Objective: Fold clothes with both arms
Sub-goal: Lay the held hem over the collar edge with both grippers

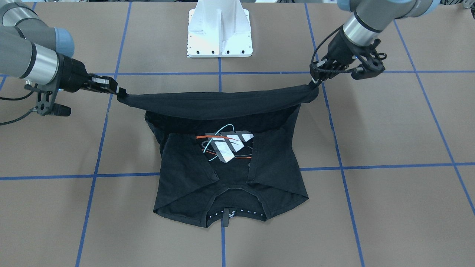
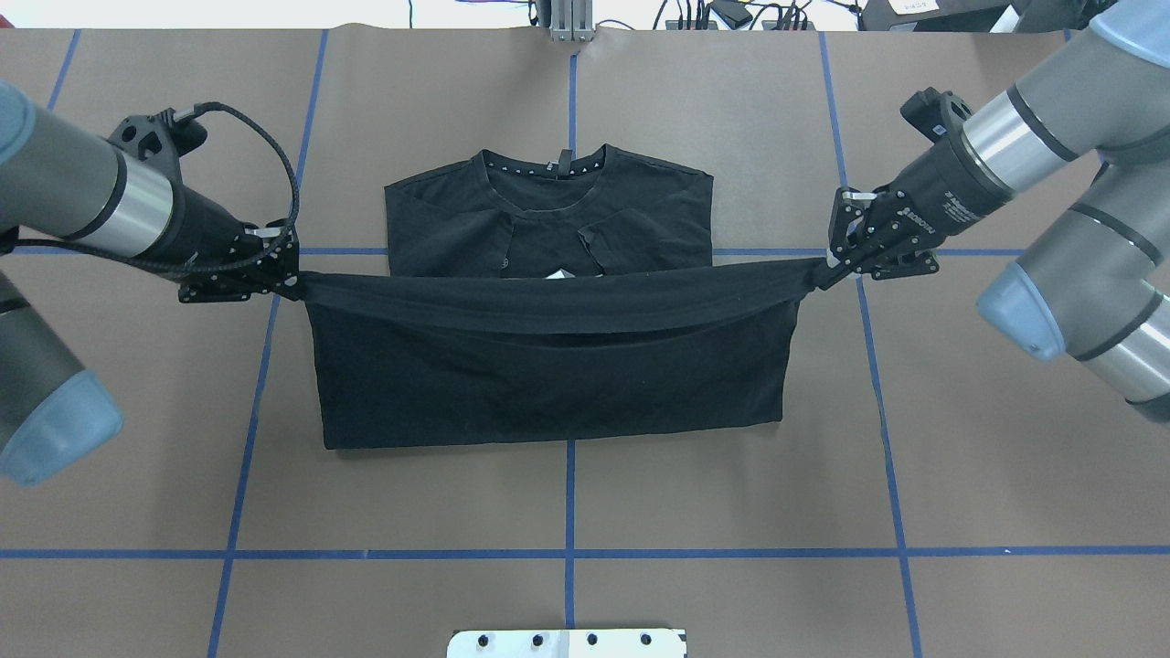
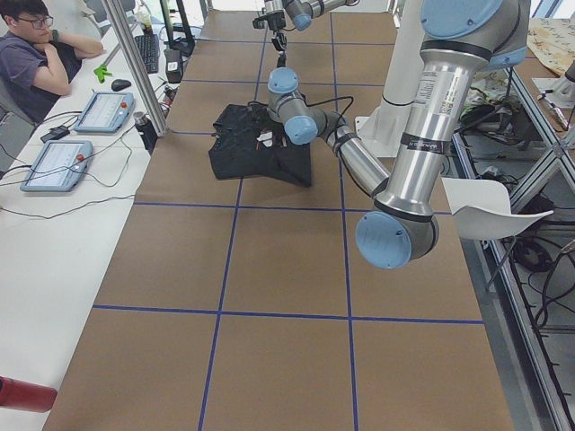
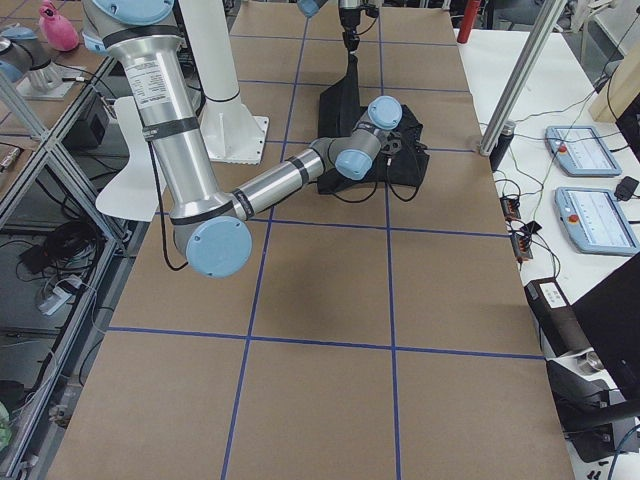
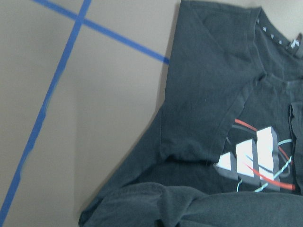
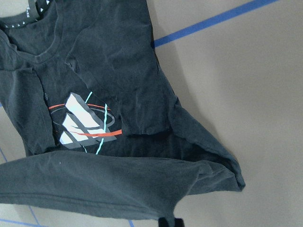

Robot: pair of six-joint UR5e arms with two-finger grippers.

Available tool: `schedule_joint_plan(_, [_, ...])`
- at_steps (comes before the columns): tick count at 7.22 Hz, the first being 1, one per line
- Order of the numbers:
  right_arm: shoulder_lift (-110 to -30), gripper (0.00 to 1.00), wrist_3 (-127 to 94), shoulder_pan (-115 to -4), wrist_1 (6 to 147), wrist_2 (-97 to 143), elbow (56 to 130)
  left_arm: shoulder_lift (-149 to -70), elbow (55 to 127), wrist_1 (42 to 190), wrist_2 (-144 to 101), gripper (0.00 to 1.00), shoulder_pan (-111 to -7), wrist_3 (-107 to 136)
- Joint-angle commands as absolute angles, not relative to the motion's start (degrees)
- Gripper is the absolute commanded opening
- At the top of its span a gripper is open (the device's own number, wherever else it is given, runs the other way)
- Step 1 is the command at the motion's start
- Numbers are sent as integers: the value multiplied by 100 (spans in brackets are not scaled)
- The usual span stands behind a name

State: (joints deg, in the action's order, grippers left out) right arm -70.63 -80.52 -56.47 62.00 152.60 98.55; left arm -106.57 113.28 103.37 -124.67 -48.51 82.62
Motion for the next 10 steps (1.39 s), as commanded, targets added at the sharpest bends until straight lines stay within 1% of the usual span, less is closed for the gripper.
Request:
schedule_joint_plan(1, [-6594,0,-8033,-5809,6214,15091,9328,-11046,10673,10415,-12428,0,-5001,8112])
schedule_joint_plan(3, [-5971,0,-8033,-6019,6214,15091,8608,-11433,10110,10590,-12410,0,-5027,8112])
schedule_joint_plan(4, [-5663,0,-8033,-6038,6214,14995,8239,-11539,9951,10617,-12410,0,-5097,8112])
schedule_joint_plan(6, [-5336,0,-7553,-6091,6214,14776,7466,-11575,9320,11272,-12393,0,-5133,8112])
schedule_joint_plan(7, [-5344,0,-7324,-6082,6214,14705,7271,-11575,9064,11572,-12271,0,-5142,8112])
schedule_joint_plan(10, [-5352,0,-7313,-6082,6214,14651,7093,-11584,8799,11637,-12243,0,-5352,7937])
